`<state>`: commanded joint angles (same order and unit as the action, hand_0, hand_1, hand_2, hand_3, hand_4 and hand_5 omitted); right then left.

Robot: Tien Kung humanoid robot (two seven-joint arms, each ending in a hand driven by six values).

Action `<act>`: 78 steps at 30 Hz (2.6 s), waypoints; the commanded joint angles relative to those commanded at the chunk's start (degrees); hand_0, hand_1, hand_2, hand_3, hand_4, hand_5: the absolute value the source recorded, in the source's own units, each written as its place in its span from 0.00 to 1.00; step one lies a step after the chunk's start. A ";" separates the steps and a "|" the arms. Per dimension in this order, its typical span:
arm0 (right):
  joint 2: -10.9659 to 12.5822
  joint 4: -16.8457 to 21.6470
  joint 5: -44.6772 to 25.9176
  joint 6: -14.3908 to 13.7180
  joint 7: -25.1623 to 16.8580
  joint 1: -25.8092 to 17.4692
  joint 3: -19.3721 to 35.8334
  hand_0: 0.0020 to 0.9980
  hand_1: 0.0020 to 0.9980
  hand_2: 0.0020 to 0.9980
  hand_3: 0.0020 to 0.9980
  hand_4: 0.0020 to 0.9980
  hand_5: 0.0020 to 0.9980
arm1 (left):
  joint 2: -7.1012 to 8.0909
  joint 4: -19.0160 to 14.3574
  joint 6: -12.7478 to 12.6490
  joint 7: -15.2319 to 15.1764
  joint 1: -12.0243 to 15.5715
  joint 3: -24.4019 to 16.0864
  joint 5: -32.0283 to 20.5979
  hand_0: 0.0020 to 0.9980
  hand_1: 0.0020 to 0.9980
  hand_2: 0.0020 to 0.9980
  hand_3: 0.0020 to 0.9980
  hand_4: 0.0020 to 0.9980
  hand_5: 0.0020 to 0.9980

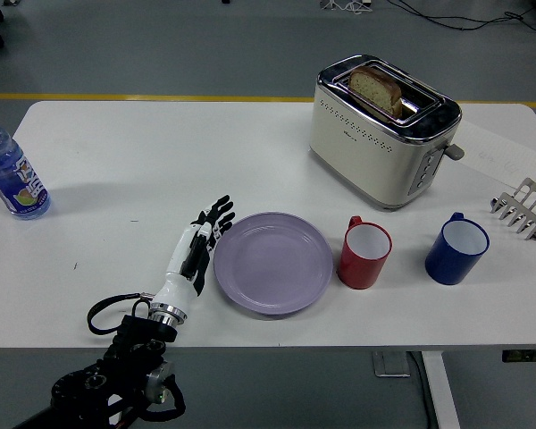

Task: Push plate across desktop

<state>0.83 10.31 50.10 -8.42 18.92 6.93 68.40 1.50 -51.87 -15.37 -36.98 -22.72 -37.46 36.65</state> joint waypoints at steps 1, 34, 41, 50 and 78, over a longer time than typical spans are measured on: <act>0.00 0.00 0.08 0.00 0.01 0.00 0.05 0.52 0.48 0.58 0.54 0.18 0.32 | 0.00 -0.01 0.00 0.00 0.00 0.00 0.01 0.90 0.90 0.93 0.89 0.50 0.95; 0.48 0.00 1.24 0.12 -0.14 0.34 1.61 0.52 0.48 0.58 0.54 0.18 0.33 | 1.62 -5.00 2.86 1.94 7.06 -36.40 12.17 0.77 0.75 0.77 0.69 0.50 0.96; 0.56 0.00 2.13 0.17 -0.07 0.26 2.53 0.52 0.48 0.58 0.54 0.18 0.33 | 3.80 -6.35 6.02 7.23 9.98 -45.73 11.36 0.77 0.75 0.76 0.68 0.50 0.97; 0.63 0.00 3.65 0.28 0.12 0.12 3.97 0.52 0.48 0.58 0.54 0.18 0.33 | 4.27 -9.12 13.28 16.26 12.58 -55.89 5.84 0.52 0.64 0.67 0.62 0.50 0.98; 0.41 0.00 4.70 0.26 0.29 0.87 4.76 0.52 0.48 0.58 0.54 0.17 0.33 | 3.72 -12.03 29.25 37.87 17.02 -63.91 -14.14 0.55 0.67 0.68 0.66 0.50 0.99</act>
<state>1.24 10.31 54.80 -8.16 19.21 7.79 73.16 5.22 -63.90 13.88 0.89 -5.70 -101.37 22.51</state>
